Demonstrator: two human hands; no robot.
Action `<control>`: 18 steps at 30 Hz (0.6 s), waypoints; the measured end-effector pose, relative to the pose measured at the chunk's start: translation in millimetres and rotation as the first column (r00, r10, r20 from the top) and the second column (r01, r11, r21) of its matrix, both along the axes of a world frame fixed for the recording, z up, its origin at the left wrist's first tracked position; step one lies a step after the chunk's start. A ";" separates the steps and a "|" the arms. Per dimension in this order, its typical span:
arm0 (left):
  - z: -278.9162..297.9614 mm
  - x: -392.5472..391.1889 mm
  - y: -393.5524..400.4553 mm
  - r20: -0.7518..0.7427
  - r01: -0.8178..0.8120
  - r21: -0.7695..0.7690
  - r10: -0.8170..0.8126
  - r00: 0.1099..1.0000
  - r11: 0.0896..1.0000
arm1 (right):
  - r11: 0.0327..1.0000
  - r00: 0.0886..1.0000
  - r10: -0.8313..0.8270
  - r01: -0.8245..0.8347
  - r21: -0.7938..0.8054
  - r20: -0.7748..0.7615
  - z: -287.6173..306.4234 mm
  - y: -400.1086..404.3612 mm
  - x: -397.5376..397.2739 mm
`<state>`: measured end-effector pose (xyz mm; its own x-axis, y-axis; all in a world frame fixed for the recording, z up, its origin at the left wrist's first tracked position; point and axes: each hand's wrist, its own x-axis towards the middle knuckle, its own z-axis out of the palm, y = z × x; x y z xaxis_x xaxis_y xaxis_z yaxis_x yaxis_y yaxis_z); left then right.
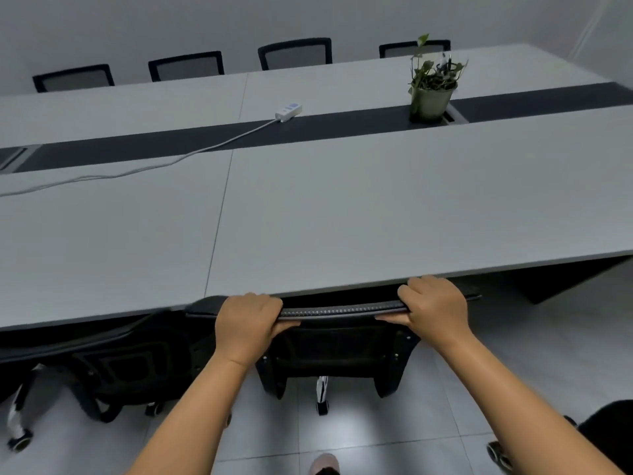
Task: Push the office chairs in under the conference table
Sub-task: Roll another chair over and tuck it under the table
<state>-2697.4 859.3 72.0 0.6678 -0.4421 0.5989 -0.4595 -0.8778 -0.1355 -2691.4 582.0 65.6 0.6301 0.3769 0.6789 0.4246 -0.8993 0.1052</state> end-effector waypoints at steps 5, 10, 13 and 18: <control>-11.7 13.8 -6.1 0.130 0.006 -0.033 -0.001 0.992 0.999 | 1.000 0.999 0.028 -0.028 -0.004 0.036 -4.5 -12.5 21.9; -11.0 23.8 -21.2 0.181 0.007 -0.035 -0.001 0.983 0.999 | 0.999 0.999 0.030 -0.030 -0.020 -0.012 4.9 -22.5 35.9; -11.3 26.3 -27.7 0.181 0.042 -0.032 -0.035 0.983 0.999 | 1.000 0.999 0.001 0.000 0.011 -0.037 5.6 -27.6 32.1; -4.1 19.4 -27.3 0.034 0.061 -0.035 -0.060 0.998 0.998 | 0.994 0.987 -0.083 0.092 0.063 -0.135 6.8 -22.9 22.8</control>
<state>-2677.9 832.0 67.9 0.6198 -0.4586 0.6368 -0.5077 -0.8531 -0.1201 -2668.6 559.1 72.3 0.7442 0.2717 0.6102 0.3497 -0.9368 -0.0094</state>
